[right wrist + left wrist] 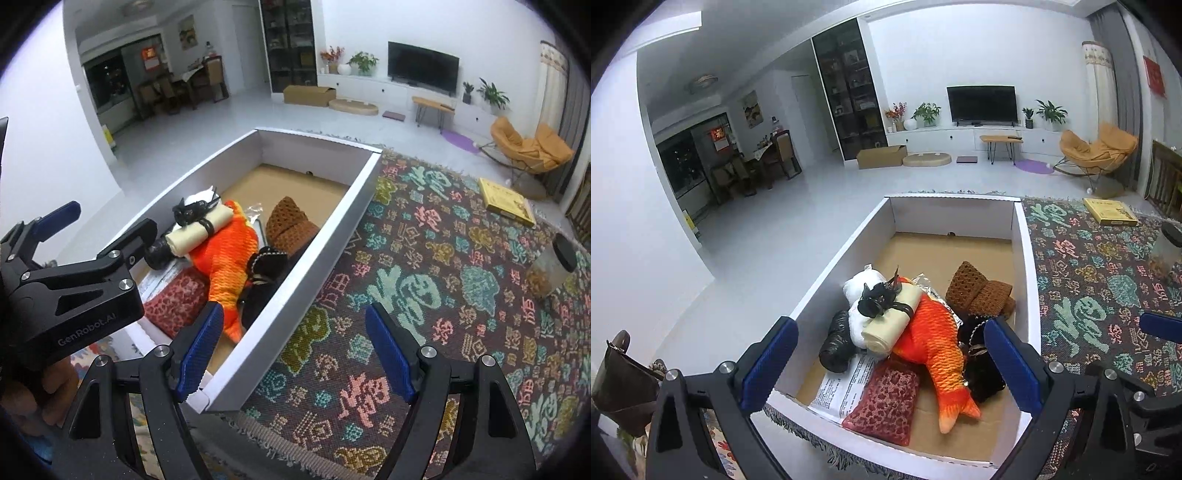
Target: Organize soft objects
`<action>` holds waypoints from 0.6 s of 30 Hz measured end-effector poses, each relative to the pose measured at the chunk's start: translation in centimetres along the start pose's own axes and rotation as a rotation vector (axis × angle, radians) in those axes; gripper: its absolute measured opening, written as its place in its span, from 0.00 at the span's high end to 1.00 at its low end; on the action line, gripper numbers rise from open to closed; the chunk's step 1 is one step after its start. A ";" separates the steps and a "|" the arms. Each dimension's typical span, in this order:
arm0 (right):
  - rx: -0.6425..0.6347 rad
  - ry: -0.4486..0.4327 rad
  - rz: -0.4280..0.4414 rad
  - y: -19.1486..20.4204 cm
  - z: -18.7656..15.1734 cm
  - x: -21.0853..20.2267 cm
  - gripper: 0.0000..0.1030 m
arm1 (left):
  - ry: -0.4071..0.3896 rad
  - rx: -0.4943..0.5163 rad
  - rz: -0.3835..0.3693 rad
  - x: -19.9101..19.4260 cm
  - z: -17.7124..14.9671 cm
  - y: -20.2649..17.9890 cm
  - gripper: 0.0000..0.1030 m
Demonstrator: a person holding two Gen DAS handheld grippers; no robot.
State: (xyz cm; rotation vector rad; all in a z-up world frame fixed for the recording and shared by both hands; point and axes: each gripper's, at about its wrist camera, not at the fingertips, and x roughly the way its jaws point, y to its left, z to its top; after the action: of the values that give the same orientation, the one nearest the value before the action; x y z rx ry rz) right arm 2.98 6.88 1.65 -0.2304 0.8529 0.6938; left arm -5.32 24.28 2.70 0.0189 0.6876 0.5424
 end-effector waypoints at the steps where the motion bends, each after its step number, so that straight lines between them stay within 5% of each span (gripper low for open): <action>1: 0.002 0.001 -0.004 -0.1 0.0 0.0 0.21 | 0.003 -0.002 0.001 0.0 0.0 0.0 0.02; 18: 0.044 -0.017 -0.111 -3.0 -0.4 -1.5 0.21 | -0.018 -0.001 -0.098 -1.9 0.8 -2.9 0.02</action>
State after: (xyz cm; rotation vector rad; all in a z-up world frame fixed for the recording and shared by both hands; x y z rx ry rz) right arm 3.94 3.71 2.30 -0.2300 0.8316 0.5719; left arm -4.63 20.99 3.90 -0.0113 0.6671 0.4480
